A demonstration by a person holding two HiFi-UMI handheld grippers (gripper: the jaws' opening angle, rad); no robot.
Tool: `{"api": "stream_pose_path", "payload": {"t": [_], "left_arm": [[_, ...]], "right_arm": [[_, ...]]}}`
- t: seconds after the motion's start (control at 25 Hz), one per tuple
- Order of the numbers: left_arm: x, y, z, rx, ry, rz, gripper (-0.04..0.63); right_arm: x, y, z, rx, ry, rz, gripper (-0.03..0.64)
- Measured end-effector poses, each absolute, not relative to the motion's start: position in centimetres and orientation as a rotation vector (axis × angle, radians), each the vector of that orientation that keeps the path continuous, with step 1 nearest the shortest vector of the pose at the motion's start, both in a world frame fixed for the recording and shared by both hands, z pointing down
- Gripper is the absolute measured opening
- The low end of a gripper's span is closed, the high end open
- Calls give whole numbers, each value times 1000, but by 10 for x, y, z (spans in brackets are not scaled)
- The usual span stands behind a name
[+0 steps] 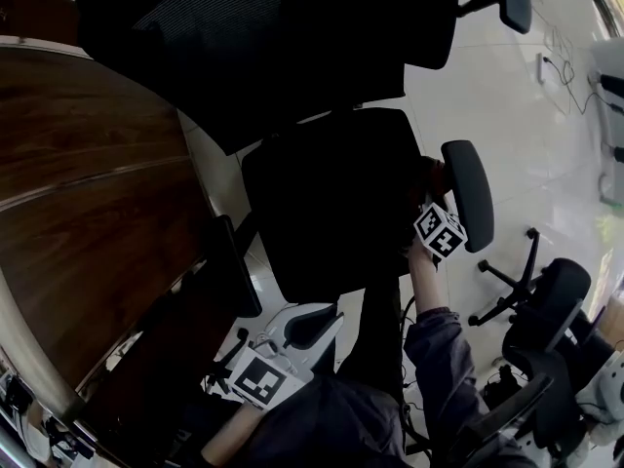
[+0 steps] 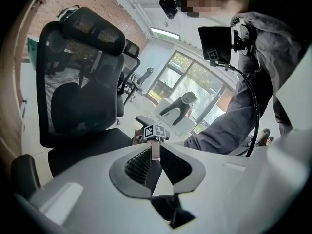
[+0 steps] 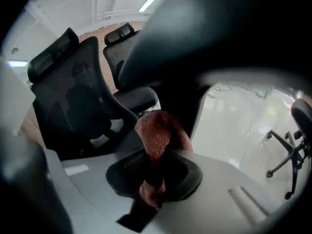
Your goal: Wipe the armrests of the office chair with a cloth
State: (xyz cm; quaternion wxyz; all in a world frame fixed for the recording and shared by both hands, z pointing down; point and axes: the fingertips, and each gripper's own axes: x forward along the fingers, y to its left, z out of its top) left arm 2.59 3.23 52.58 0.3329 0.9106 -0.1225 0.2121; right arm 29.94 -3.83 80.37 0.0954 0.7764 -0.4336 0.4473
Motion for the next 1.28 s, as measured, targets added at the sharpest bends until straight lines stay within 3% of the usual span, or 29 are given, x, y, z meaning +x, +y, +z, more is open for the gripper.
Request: {"api": "stream_pose_path", "payload": {"t": [0.44,0.68,1.0,1.16,1.28], "left_arm": [[17,30,505,2409,-397,499,67],[11,34,470,2449,-486,492,69],[32,59,380,2517,-587,401,64],[46,95,350,2551,-670,422,15],[55,125,337,2572,-731,433,15]], "right_arm": [[260,-34,710,2246,-1511,1227,48],[205,-18,596,1987,-1872,1180,48],[140,24,395,1381,-2506,795,48],[147,60,342,1274,-2584,636,48],[151,88,327,1225,-2594,519,48]]}}
